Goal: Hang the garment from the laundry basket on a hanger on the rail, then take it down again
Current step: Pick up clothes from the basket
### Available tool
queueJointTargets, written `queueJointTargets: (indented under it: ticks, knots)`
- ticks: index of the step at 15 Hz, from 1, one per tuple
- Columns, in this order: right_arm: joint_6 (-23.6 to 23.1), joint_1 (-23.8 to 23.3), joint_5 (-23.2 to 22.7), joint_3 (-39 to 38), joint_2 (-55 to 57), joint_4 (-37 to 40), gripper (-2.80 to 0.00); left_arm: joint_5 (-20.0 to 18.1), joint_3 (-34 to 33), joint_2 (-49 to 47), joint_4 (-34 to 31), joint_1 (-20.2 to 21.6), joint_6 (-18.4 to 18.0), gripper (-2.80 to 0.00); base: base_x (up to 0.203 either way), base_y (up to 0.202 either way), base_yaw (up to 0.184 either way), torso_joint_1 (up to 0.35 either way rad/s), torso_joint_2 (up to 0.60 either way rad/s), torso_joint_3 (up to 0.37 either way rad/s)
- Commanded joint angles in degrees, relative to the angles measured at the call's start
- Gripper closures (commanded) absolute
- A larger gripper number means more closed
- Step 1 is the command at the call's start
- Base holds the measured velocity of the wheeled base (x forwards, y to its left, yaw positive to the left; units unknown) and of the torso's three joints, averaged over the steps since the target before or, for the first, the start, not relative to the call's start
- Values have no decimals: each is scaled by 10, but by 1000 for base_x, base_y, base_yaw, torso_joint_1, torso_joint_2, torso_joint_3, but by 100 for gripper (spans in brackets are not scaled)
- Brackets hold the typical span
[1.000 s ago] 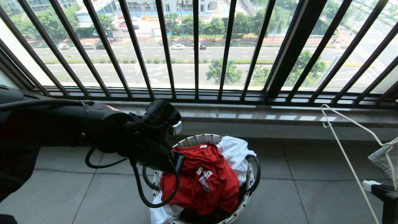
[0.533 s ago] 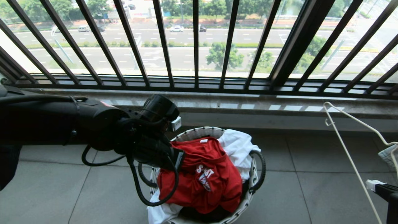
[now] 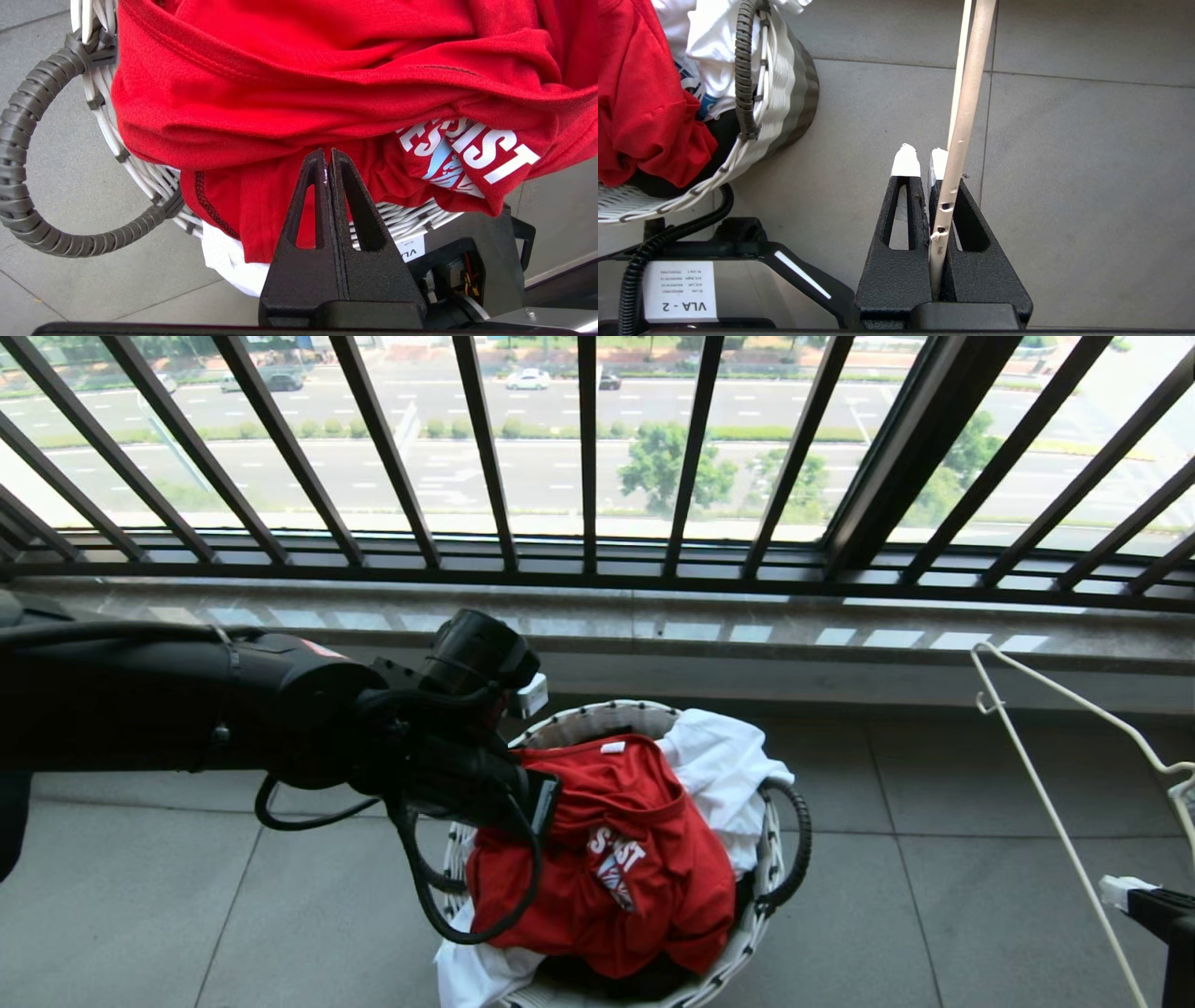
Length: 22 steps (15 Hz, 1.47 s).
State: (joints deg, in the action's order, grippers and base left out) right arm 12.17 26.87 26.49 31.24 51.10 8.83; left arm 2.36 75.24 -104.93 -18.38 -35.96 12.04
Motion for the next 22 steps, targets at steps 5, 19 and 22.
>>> queueJointTargets:
  ticks: [5, 19, 22]
  knots:
    - [0, 0, 1, 0, 2, 0, 0, 1, 54, -51, 39, -1, 8, -280, 0, 0, 0, 0, 0, 0]
    - [2, 0, -1, -13, 7, -1, 0, 2, 67, -84, 19, 19, 33, 0, 0, 0, 0, 0, 0, 0]
    - [3, 0, -1, -14, 5, -1, 0, 2, 66, -80, -49, -8, 32, 0, 0, 0, 0, 0, 0, 0]
